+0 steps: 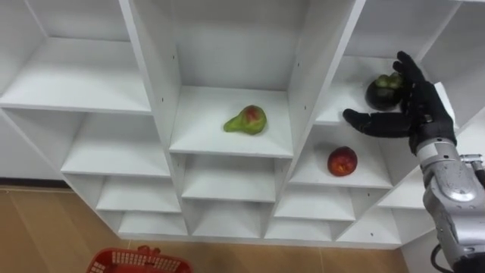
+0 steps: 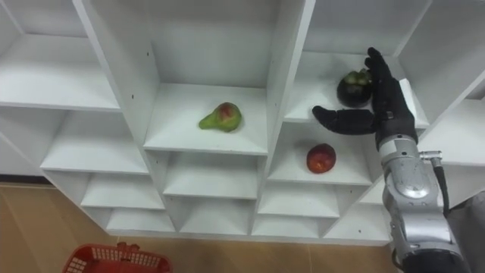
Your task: Collect fruits from the closet
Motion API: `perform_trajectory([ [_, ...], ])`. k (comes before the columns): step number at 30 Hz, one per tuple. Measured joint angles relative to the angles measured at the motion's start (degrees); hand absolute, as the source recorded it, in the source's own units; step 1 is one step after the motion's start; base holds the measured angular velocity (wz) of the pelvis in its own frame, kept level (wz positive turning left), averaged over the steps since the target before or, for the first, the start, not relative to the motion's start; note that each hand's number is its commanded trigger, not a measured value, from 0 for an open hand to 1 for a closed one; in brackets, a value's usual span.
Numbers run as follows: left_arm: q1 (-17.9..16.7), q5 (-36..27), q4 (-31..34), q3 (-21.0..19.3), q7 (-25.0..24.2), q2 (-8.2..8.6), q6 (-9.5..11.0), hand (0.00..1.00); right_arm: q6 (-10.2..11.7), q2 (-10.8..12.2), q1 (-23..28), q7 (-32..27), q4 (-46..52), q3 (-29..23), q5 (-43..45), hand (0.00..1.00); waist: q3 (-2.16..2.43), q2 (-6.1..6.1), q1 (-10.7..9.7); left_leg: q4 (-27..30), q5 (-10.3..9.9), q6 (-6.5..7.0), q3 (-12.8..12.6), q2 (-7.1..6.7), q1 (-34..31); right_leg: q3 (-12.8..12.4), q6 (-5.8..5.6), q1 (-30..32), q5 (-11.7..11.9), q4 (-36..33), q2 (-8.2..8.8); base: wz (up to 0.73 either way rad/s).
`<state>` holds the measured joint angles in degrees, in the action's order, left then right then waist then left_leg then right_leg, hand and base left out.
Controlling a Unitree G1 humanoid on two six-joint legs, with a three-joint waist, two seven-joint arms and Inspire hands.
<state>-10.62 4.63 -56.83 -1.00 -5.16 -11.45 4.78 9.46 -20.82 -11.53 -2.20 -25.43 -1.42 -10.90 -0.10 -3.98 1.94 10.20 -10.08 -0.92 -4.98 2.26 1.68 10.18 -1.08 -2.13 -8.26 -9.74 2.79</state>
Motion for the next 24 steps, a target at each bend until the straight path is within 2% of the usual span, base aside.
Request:
perform_trajectory([
  [5, -0.05, 0.00, -0.01, 0.00, -0.01, 0.00, 0.00, 1.00, 0.73, -0.09, -1.26, 0.22, -2.02, -0.31, 0.01, 1.00, -0.05, 0.07, -0.03, 0.07, 0.00, -0.01, 0.08, 0.00, 0.01, 0.11, 0.05, -0.10, 0.03, -0.02, 0.00, 0.00],
  [13, -0.05, -0.03, -0.34, 0.08, 0.05, 0.03, 0.00, 1.00, 2.36, -0.58, -2.15, -0.35, -4.62, -3.60, 0.24, 1.00, -0.22, 0.31, 0.06, -0.15, 0.00, -0.01, 0.07, 0.01, 0.04, 0.12, 0.06, 0.00, 0.04, -0.01, -0.01, 0.00],
  [24, 0.09, -0.05, -0.46, 0.09, 1.24, 0.01, 0.01, 1.00, 2.48, -0.58, -2.99, 0.27, -6.14, -3.40, -0.15, 1.00, -0.29, 0.26, 0.09, -0.42, 0.00, -0.01, 0.01, 0.01, 0.19, 0.16, 0.06, 0.15, 0.03, 0.06, -0.01, 0.00],
])
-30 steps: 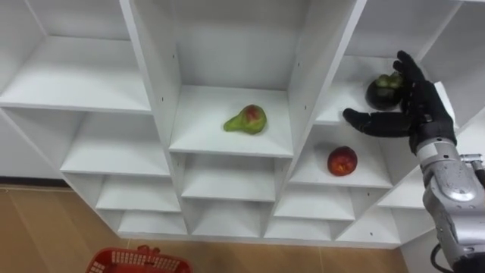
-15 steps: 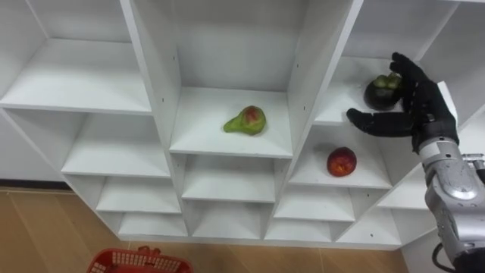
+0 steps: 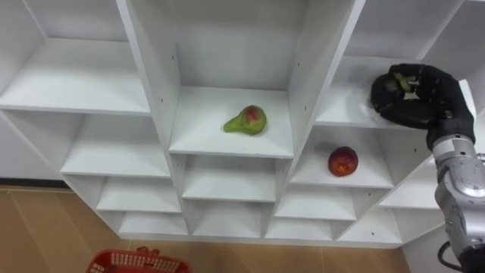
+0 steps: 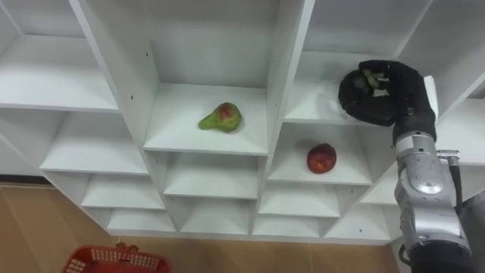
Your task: Collect fruits from the closet
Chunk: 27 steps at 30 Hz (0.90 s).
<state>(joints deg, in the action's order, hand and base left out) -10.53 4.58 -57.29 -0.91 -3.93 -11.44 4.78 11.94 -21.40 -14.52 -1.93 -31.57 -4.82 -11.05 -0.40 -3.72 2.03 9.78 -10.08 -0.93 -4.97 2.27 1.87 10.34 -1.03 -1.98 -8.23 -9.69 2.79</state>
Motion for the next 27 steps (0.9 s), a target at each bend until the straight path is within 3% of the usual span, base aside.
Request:
perform_trajectory([
  [14, -0.05, -0.33, -0.07, -0.05, -0.11, 0.03, 0.03, 1.00, -0.82, 0.04, 0.42, 0.15, 1.97, 0.79, 2.38, 1.00, 0.24, -0.30, -0.19, -0.06, 0.00, 0.00, -0.56, 0.00, 0.21, -0.62, 0.00, 0.03, 0.00, -0.02, -0.03, -0.01],
  [27, 0.01, -0.31, 0.50, -0.12, 1.29, -0.02, 0.08, 1.00, -3.81, 0.36, 12.17, 2.73, 22.12, 2.50, 7.63, 1.00, 0.54, 0.17, -0.28, -0.21, 0.00, 0.01, -0.96, 0.02, -0.38, -0.94, -0.01, 0.87, 0.00, -0.11, -0.01, -0.01],
])
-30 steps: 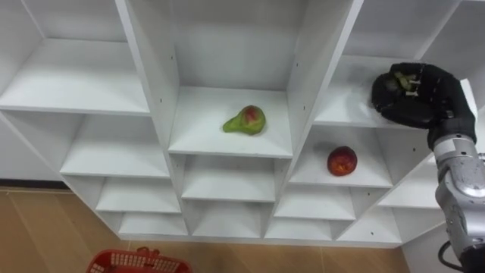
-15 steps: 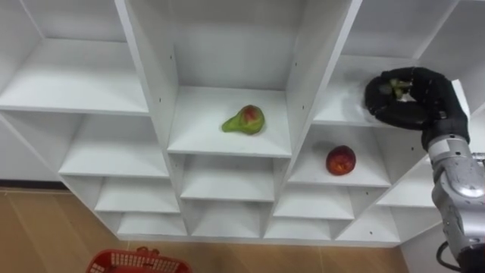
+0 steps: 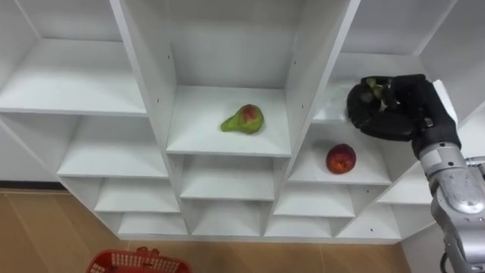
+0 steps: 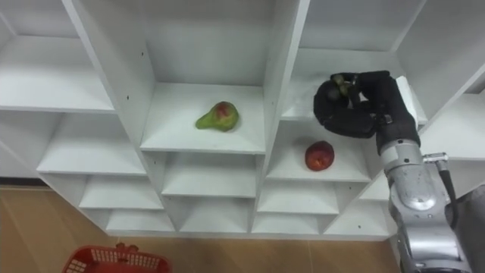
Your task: Collect fruits from the closet
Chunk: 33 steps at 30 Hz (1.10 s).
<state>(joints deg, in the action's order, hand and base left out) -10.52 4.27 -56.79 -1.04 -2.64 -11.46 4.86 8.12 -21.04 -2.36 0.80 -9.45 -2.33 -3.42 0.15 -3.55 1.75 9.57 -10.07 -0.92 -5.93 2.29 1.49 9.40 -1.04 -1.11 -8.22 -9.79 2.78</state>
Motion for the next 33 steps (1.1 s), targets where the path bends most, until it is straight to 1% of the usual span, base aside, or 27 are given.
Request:
perform_trajectory([
  [8, -0.11, 0.00, 0.00, 0.07, 1.46, -0.28, 0.07, 1.00, -0.59, 0.00, 4.21, 1.93, 6.22, 0.59, 1.50, 1.00, -0.03, 0.05, -0.16, -0.07, 0.00, 0.00, -0.15, 0.04, -0.06, -0.14, 0.00, 0.20, 0.00, -0.05, -0.02, 0.00],
  [11, 0.10, 0.02, 0.01, 0.01, 2.01, -0.31, 0.34, 1.00, -0.72, 0.16, 5.70, 3.48, 9.32, 1.08, 1.68, 1.00, 0.14, -0.03, -0.12, -0.01, 0.00, 0.00, -0.66, 0.09, -0.72, -0.75, 0.04, 1.15, 0.03, -0.26, -0.07, -0.07],
  [14, 0.08, -0.18, -0.16, 0.10, 1.99, -0.54, 0.46, 1.00, -0.72, 1.33, 6.50, 6.07, 12.22, 1.70, 1.42, 1.00, 0.12, -0.13, -0.20, 0.05, 0.01, 0.01, -1.03, 0.11, -0.97, -1.29, 0.05, 1.85, 0.04, -0.74, -0.07, -0.09],
  [16, 0.30, -0.25, -0.39, 0.38, 1.92, -0.68, 0.48, 1.00, -0.72, 1.33, 6.67, 7.02, 12.32, 3.07, 1.50, 1.00, 0.12, -0.12, -0.22, 0.08, 0.00, 0.02, -1.17, 0.11, -0.92, -1.36, 0.02, 1.83, 0.08, -0.75, -0.06, -0.05],
  [17, 0.97, -0.26, -1.05, 0.84, 1.89, -0.73, 0.46, 1.00, -0.72, 1.38, 7.15, 8.13, 12.32, 3.71, 1.78, 1.00, 0.08, -0.07, -0.22, 0.09, -0.01, 0.03, -1.26, 0.11, -0.88, -1.40, 0.01, 1.84, 0.11, -0.76, -0.04, 0.00],
  [19, 1.75, -0.30, -1.69, 2.08, 1.84, -0.70, 0.46, 1.00, -0.73, 1.87, 8.08, 9.12, 12.32, 4.27, 1.83, 1.00, -0.25, 0.47, -0.14, 0.08, -0.01, 0.04, -1.48, 0.12, -0.84, -1.47, -0.02, 1.85, 0.20, -0.78, -0.03, -0.04],
  [23, 2.57, -0.36, -1.83, 3.84, 1.90, -0.70, 0.46, 1.00, -0.78, 1.88, 9.39, 11.38, 12.32, 6.95, 1.76, 1.00, -0.51, 1.23, -0.06, 0.02, -0.02, 0.02, -2.18, 0.43, -1.08, -1.68, 0.15, 2.21, 0.37, -0.87, -0.23, -0.09],
  [26, 3.63, -0.36, -1.71, 4.54, 1.87, -0.60, 0.48, 1.00, -0.87, 2.54, 9.45, 13.29, 12.31, 9.55, 2.64, 1.00, -0.43, 1.33, 0.04, 0.02, 0.03, -0.05, -2.82, 0.66, -1.53, -2.17, 0.40, 3.22, 0.58, -1.03, -0.42, -0.12],
  [27, 4.38, -0.35, -1.66, 4.89, 1.81, -0.56, 0.48, 1.00, -0.88, 2.75, 9.44, 13.96, 12.31, 10.37, 3.40, 1.00, -0.21, 1.18, 0.03, 0.22, 0.05, -0.08, -2.83, 0.69, -1.92, -2.18, 0.45, 3.63, 0.68, -1.06, -0.45, -0.04],
  [30, 6.09, -0.42, -1.65, 6.63, 1.73, -0.57, 0.51, 1.00, -1.09, 2.93, 9.26, 15.28, 11.77, 12.93, 5.06, 1.00, -0.04, 0.83, 0.19, 0.27, 0.09, -0.10, -2.86, 0.70, -2.29, -2.16, 0.47, 4.01, 0.76, -1.14, -0.49, 0.00],
  [33, 7.17, -0.44, -1.64, 8.11, 1.72, -0.70, 1.04, 1.00, -1.20, 4.10, 8.47, 16.67, 9.18, 14.86, 6.04, 1.00, -0.19, 0.63, 0.08, 0.51, 0.08, -0.09, -2.77, 0.73, -3.00, -1.82, 0.47, 4.26, 0.80, -1.09, -0.45, 0.03],
])
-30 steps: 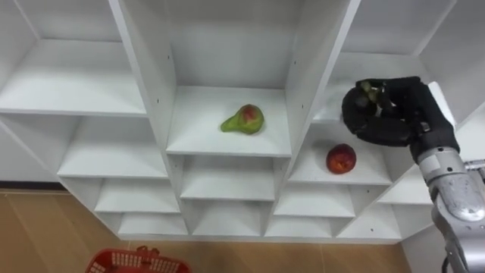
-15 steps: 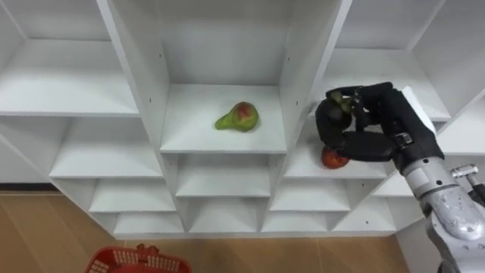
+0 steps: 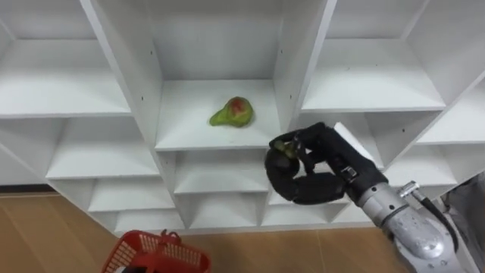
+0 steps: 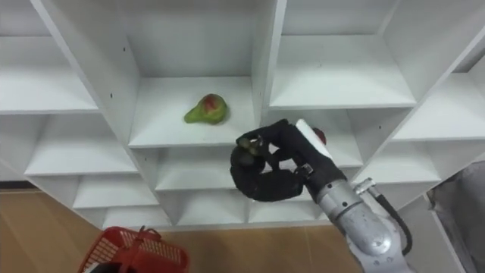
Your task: Collect fruits from the closet
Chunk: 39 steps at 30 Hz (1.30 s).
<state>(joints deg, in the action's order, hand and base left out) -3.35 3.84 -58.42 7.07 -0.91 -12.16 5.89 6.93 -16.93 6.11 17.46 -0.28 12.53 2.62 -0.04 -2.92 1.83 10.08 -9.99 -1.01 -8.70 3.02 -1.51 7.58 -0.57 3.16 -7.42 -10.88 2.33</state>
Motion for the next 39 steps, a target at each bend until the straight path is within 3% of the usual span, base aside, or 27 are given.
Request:
perform_trajectory([
  [9, 3.29, -2.13, 0.02, 1.08, -2.21, 0.07, 0.70, 1.00, -0.76, 1.11, -1.81, 1.58, -5.40, 2.23, 1.35, 1.00, -0.73, 1.03, 0.26, 1.74, -0.01, 0.01, 0.18, 0.27, -4.32, 0.35, 0.24, 4.19, 0.45, -0.88, -0.05, 0.00],
  [16, 5.50, -2.17, 1.05, 2.44, -2.23, 1.08, 0.87, 1.00, -0.73, 1.79, -4.07, 1.94, -9.28, 4.45, 6.02, 1.00, -0.73, 1.10, 0.38, 2.43, 0.04, 0.03, 0.64, 0.27, -6.81, 1.37, 0.32, 6.46, 0.50, -1.55, 0.18, 0.03],
  [24, 7.64, -3.67, 2.57, 3.39, -4.90, 2.06, 3.14, 1.00, 0.22, 3.95, -7.87, -0.78, -18.10, 5.99, 7.27, 1.00, -0.86, 1.27, 0.19, 3.99, 0.22, 0.28, 1.20, 0.14, -10.69, 2.37, 0.35, 10.01, 0.50, -2.88, 0.64, 0.03],
  [27, 7.67, -4.28, 4.05, 4.57, -5.50, 2.19, 3.75, 1.00, 1.66, 3.96, -8.45, -1.67, -21.91, 6.16, 7.25, 1.00, -1.13, 1.67, 0.09, 4.52, 0.22, 0.28, 1.58, 0.15, -11.32, 2.81, 0.37, 10.20, 0.50, -2.87, 0.69, 0.07],
  [39, 7.77, -7.88, 7.91, 8.45, -6.12, 2.12, 5.73, 1.00, 3.11, 3.67, -11.42, -6.05, -29.15, 8.77, 6.69, 1.00, -1.14, 1.92, 0.41, 4.63, 0.53, 0.28, 1.63, 0.17, -14.04, 2.90, 0.59, 12.88, 0.63, -2.88, 0.66, 0.00],
])
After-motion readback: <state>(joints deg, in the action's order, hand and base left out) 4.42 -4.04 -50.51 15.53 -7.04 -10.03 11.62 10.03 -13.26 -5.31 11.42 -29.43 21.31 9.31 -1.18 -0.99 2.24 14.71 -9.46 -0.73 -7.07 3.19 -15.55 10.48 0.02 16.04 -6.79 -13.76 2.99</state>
